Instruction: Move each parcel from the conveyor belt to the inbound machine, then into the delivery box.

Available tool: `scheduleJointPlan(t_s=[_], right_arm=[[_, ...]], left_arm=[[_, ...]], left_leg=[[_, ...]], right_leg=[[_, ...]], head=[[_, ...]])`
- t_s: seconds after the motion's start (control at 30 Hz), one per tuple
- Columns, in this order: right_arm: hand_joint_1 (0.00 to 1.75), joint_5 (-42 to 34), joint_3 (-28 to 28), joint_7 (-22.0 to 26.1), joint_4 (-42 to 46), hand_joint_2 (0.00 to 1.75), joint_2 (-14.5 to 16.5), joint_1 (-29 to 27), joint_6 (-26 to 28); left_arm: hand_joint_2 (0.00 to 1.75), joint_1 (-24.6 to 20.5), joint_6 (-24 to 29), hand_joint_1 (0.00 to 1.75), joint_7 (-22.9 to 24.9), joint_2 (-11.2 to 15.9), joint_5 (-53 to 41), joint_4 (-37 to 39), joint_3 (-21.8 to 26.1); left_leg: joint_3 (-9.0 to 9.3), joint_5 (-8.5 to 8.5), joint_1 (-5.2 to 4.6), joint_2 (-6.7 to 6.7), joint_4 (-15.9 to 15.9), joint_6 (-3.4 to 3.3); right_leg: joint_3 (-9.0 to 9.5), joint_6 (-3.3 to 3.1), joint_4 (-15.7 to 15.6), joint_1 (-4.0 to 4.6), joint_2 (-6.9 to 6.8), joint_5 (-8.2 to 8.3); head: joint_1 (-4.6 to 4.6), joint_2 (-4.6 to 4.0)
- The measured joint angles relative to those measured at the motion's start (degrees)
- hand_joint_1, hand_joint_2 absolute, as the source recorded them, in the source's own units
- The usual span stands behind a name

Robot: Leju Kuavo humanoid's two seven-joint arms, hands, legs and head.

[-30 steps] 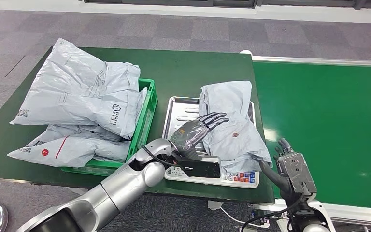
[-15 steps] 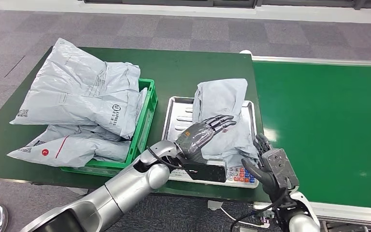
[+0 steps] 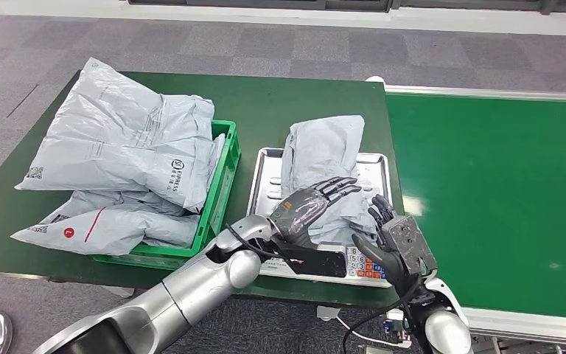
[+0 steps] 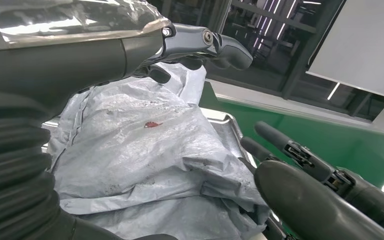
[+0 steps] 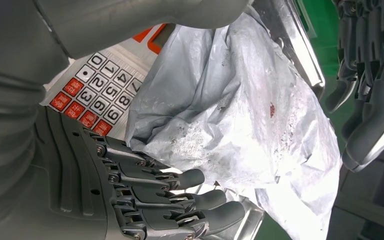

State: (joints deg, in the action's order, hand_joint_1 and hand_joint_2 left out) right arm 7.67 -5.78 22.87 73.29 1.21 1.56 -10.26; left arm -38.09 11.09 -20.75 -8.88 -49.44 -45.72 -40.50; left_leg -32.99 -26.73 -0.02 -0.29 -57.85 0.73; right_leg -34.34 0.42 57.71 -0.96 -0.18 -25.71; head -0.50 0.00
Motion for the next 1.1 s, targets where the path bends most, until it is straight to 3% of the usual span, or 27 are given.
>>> scheduleJointPlan(t_s=[0.53, 0.8, 1.1], right_arm=[[0.00, 1.2, -0.2, 0.4, -0.7, 1.75, -2.0, 0.4, 0.2], [0.00, 5.5, 1.9, -2.4, 5.0, 1.75, -4.9, 0.4, 8.2], [0.00, 6.1, 6.6, -3.2, 10.8, 1.75, -5.9, 0.3, 9.1]], left_arm=[[1.75, 0.0, 0.0, 0.00, 0.0, 0.1, 0.7, 0.8, 0.0], [1.75, 0.0, -0.1, 0.00, 0.3, 0.7, 0.5, 0.9, 0.0], [1.75, 0.0, -0.2, 0.00, 0.2, 0.7, 0.4, 1.3, 0.0]], left_leg=[[0.00, 0.00, 0.00, 0.00, 0.0, 0.00], [0.00, 0.00, -0.01, -0.01, 0.0, 0.00], [0.02, 0.00, 0.00, 0.01, 0.0, 0.00]], right_leg=[[0.00, 0.00, 0.0, 0.00, 0.00, 0.00], [0.00, 0.01, 0.0, -0.01, -0.01, 0.01], [-0.01, 0.01, 0.0, 0.00, 0.01, 0.01]], head=[[0.00, 0.00], [0.00, 0.00], [0.00, 0.00]])
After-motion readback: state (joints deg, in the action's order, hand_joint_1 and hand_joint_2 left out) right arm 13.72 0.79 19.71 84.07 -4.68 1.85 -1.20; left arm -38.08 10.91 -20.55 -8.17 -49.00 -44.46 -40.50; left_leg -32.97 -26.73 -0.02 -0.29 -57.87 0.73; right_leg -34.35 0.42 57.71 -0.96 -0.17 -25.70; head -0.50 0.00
